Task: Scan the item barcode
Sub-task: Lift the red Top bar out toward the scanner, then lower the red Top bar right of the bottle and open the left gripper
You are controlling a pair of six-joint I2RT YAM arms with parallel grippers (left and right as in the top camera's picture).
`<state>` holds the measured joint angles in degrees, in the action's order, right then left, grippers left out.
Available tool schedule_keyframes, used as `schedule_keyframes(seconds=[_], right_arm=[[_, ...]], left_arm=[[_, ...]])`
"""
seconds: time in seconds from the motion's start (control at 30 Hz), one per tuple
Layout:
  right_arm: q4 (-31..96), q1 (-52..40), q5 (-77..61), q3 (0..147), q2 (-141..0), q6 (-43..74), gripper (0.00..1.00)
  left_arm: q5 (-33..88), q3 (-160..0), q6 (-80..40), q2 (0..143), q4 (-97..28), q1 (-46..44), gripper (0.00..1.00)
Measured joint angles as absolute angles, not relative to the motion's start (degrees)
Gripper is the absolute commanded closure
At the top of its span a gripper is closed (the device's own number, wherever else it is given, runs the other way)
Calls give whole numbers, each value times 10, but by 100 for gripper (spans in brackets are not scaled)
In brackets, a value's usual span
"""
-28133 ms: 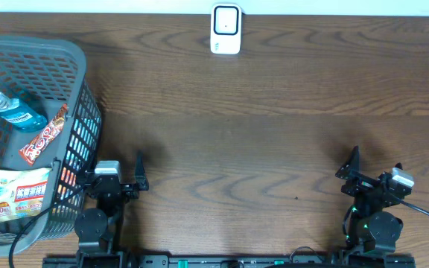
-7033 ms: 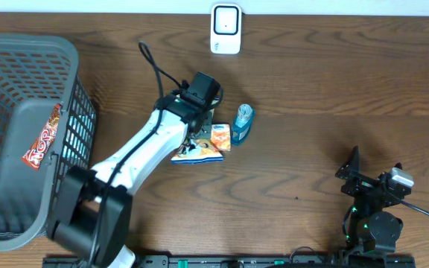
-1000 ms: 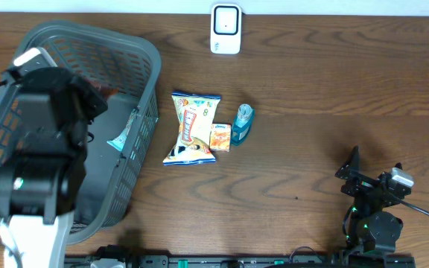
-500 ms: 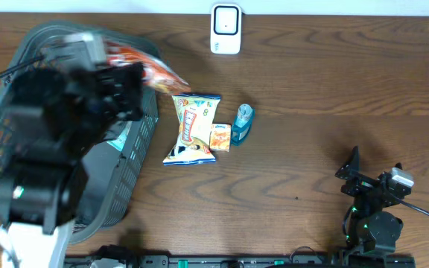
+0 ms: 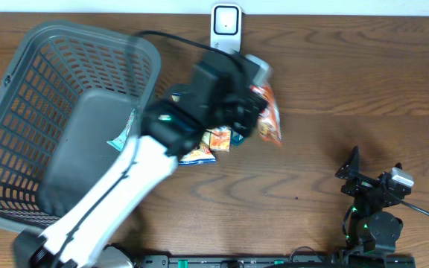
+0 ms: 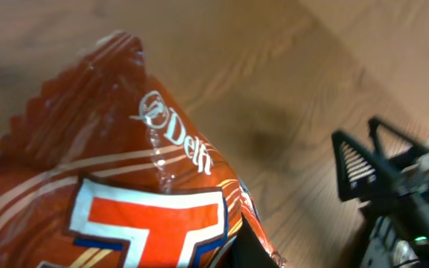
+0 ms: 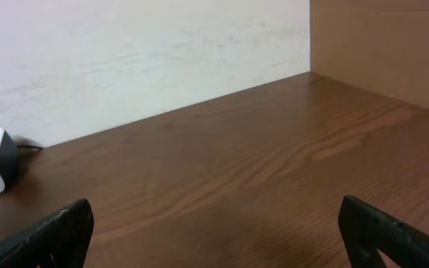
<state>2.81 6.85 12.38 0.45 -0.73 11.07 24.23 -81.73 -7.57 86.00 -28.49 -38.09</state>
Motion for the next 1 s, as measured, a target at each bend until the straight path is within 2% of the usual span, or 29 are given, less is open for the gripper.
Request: schedule_keyframes(seconds=[0.2,0.47,0.5,0.6,0.7,0.8,1.0], right_arm=[[28,69,124,4,-7,111,1],[28,69,124,4,-7,111,1],[28,69,124,4,-7,110,1],[28,69,124,4,-7,110,1],[28,69,124,4,-7,110,1],[28,69,124,4,-7,111,1],[28,69,124,4,-7,111,1]], left_arm=[[162,-817,-57,961,-276,-462,93],[111,-817,-40,1104,-265,-483,91],[108,-817,-40,1117,-265,-483,78],[103,-817,-44,1136,-265,-483,53],[102,-817,-48,1134,-263,-483,37],[101,-817,-51,1129,-263,-483,31],[99,-817,-51,1068,-309,-488,30]])
